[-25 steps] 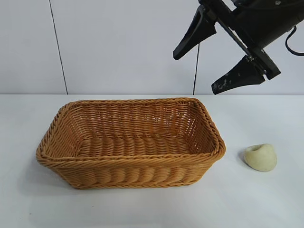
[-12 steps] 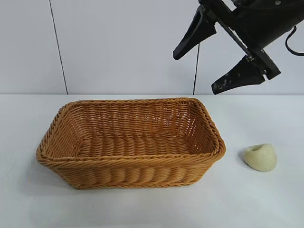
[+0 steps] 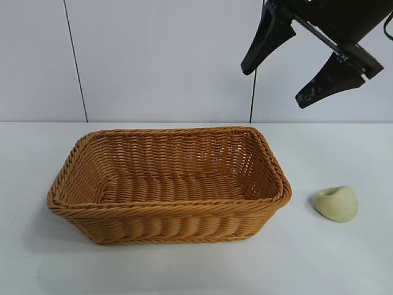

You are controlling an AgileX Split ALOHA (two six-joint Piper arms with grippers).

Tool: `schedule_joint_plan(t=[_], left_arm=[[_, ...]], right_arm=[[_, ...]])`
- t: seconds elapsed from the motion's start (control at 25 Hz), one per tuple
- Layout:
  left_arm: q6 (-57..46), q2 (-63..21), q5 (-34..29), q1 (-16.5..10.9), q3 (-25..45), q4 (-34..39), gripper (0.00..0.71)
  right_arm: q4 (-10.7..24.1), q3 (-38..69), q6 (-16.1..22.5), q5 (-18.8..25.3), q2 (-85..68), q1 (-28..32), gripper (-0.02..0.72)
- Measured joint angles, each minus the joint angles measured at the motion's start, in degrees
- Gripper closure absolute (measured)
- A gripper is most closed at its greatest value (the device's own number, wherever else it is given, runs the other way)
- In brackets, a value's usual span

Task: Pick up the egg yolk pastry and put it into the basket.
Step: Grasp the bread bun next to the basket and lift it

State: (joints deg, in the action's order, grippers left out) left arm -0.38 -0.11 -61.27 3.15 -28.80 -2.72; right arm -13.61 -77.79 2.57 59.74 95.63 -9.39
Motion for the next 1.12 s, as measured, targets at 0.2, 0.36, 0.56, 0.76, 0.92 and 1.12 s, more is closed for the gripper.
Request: schedule_joint_plan(t=[0.2, 0.36, 0.56, 0.76, 0.92, 1.12], left_arm=[[0.00, -0.11, 0.00, 0.00, 0.04, 0.00, 0.018], [0.00, -0.11, 0.00, 0.00, 0.04, 0.00, 0.018], [0.00, -0.11, 0.00, 0.00, 0.04, 0.00, 0.018], [0.05, -0.22, 0.00, 0.00, 0.04, 0.00, 0.018], [0.05, -0.27, 0.00, 0.00, 0.04, 0.00, 0.018], [0.05, -0.27, 0.00, 0.00, 0.04, 0.00, 0.018]], right_arm=[[3.95, 0.00, 1.56, 0.39, 0.06, 4.27, 0.049], [4.22, -0.09, 1.56, 0.39, 1.73, 8.08, 0.049], [4.33, -0.09, 1.23, -0.12, 7.03, 8.92, 0.049], [4.08, -0.09, 1.03, -0.72, 14.08, 8.92, 0.049], [3.80, -0.09, 0.88, -1.29, 18.27, 8.92, 0.049], [2.18, -0.12, 0.88, -4.74, 23.90, 8.92, 0.049]])
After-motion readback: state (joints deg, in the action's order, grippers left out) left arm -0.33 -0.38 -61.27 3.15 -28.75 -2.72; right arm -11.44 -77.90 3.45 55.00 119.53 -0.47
